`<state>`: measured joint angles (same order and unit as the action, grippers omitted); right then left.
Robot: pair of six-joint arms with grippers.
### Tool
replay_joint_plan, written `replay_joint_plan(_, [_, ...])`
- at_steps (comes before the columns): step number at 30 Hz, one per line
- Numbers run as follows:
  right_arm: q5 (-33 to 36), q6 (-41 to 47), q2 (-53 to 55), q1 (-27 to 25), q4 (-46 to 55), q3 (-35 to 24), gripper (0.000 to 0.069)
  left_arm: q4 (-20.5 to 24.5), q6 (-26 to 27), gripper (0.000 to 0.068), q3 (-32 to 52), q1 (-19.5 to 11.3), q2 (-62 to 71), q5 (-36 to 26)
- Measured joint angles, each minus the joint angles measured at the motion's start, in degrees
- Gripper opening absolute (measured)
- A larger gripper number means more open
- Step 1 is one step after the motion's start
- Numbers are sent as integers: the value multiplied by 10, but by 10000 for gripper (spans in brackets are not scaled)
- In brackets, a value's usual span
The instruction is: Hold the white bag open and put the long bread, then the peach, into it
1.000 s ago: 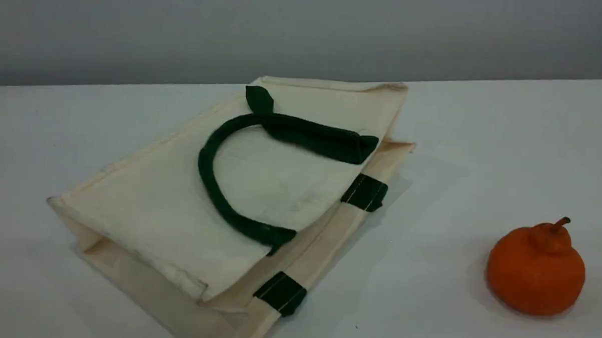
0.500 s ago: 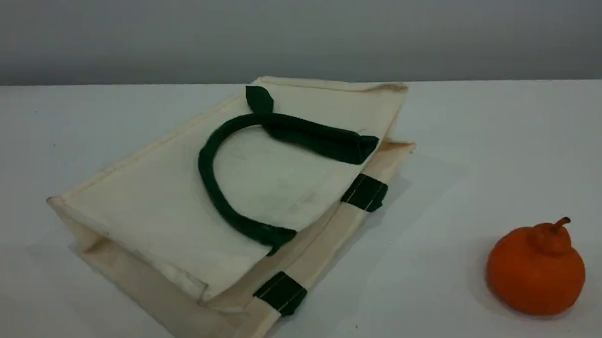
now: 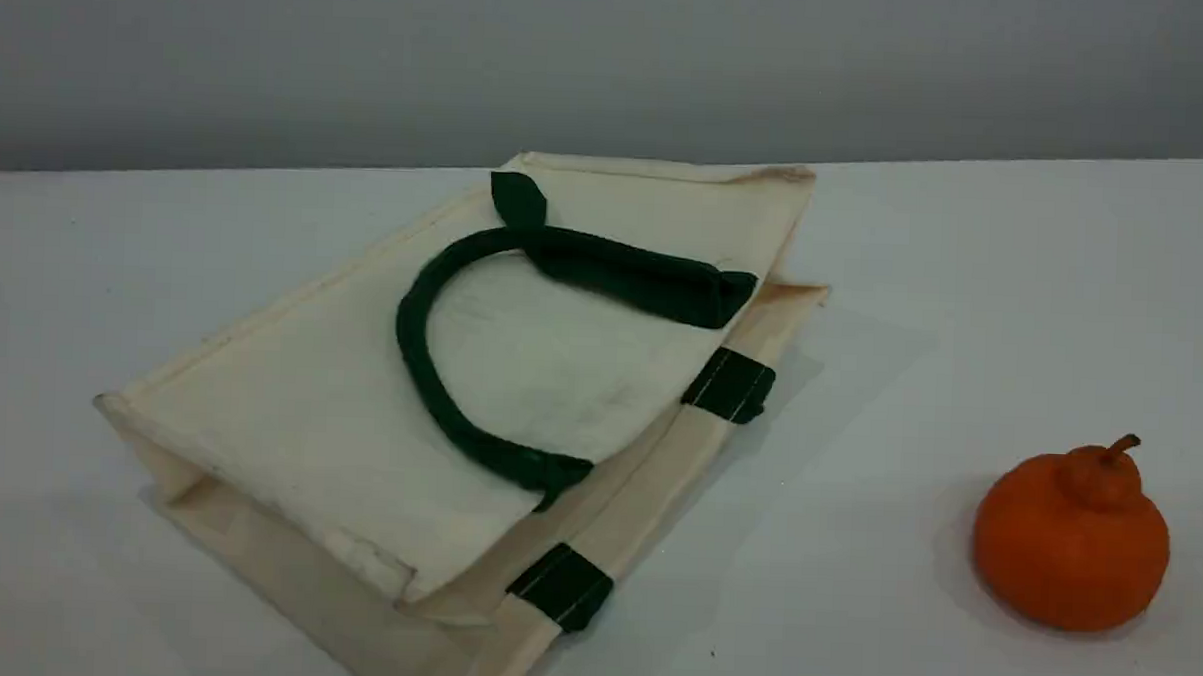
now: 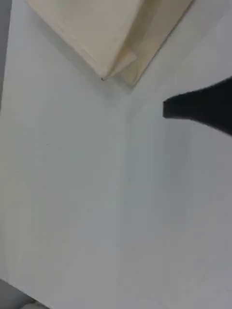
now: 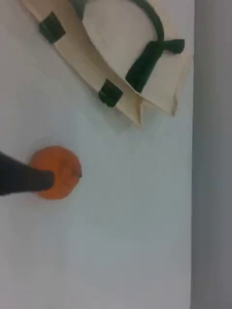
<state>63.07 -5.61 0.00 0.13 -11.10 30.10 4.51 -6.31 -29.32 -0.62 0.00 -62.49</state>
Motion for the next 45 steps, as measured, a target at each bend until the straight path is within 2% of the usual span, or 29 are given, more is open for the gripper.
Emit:
replay_joint_plan(19, [0, 0, 0, 0, -1, 0, 589, 0, 0, 470, 0, 0, 0, 0])
replay_joint_plan(28, [-5, -65, 0, 0, 41, -1, 589, 0, 0, 470, 0, 0, 0, 0])
replay_joint_plan(45, [-5, -60, 0, 0, 25, -1, 589, -1, 0, 470, 0, 0, 0, 0])
